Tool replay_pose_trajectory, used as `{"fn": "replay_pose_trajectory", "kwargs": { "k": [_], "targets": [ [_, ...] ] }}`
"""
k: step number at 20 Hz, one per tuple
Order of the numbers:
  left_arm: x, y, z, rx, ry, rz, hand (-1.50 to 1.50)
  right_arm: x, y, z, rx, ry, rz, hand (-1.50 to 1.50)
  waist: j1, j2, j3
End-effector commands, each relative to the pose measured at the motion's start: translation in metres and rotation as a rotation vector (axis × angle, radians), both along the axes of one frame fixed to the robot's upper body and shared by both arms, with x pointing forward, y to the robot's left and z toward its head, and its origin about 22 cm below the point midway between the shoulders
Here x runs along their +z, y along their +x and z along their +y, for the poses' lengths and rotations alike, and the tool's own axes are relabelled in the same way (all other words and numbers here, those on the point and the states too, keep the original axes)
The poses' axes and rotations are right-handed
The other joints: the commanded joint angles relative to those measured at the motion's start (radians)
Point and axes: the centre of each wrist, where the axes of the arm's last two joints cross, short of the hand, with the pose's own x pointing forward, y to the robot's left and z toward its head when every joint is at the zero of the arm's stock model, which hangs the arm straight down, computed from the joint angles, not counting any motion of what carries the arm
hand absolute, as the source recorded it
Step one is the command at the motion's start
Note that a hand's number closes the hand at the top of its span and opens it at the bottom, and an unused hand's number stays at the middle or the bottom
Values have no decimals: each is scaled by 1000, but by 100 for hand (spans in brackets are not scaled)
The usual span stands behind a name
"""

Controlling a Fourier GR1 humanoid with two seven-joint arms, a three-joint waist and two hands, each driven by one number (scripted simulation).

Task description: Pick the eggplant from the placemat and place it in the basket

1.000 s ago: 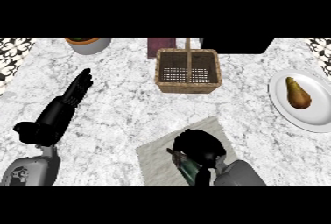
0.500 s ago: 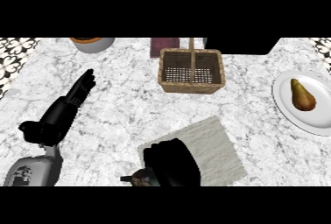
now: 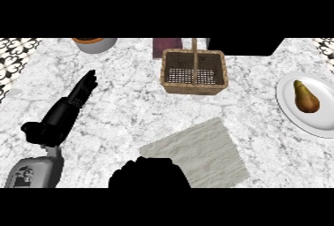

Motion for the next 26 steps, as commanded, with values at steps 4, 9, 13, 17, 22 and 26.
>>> {"fn": "replay_pose_trajectory", "kwargs": {
  "k": [4, 9, 13, 17, 22, 26],
  "targets": [
    [3, 6, -2, 15, 2, -3, 0, 62, -21, -4, -64, 168, -40, 150, -17, -5, -2],
    [-6, 0, -2, 27, 2, 4, 0, 86, 2, 4, -189, 138, -85, 150, -21, -4, -2],
    [-1, -7, 5, 5, -8, 1, 0, 109, 19, 15, -263, 83, -117, 150, -13, -7, -2],
    [-7, -1, 3, -3, -6, 4, 0, 130, 48, 31, -316, 107, -121, 150, -7, 3, -2],
    [8, 9, 8, 9, 11, 6, 0, 157, 88, 44, -430, 130, -155, 150, -6, 7, -1],
    [0, -4, -2, 7, -5, 2, 0, 187, 117, 44, -507, 169, -151, 150, 7, 6, 0]
  ]
}}
